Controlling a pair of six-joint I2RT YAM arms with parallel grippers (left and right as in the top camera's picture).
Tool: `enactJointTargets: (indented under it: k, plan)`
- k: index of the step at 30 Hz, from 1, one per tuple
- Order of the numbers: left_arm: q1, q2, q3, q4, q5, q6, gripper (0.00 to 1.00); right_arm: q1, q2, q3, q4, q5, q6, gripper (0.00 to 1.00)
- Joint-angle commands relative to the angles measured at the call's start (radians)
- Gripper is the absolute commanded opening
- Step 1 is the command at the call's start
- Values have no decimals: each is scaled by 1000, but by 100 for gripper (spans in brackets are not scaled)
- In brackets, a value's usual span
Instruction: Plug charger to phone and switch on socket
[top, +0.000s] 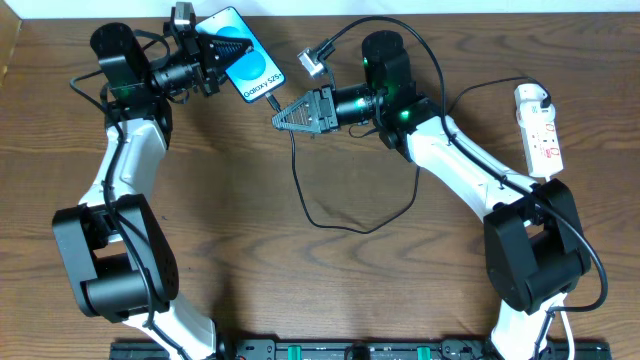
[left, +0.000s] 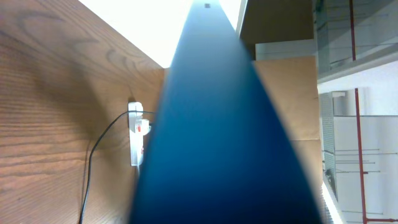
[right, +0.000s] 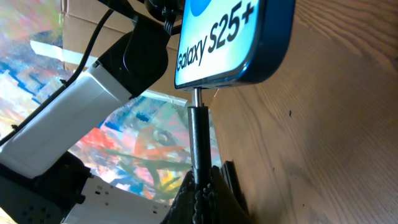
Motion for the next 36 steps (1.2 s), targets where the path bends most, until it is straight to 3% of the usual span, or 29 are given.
enactJointTargets:
  k: [1,21,36]
  plan:
    - [-1,-13,14,11,17,24,7,5,-10,3,-2,3,2,1]
    - [-30,-13,15,12,24,33,7,5,-10,3,95,55,103,1]
    - [7,-13,14,4,24,69,7,5,-10,3,-73,27,-3,1]
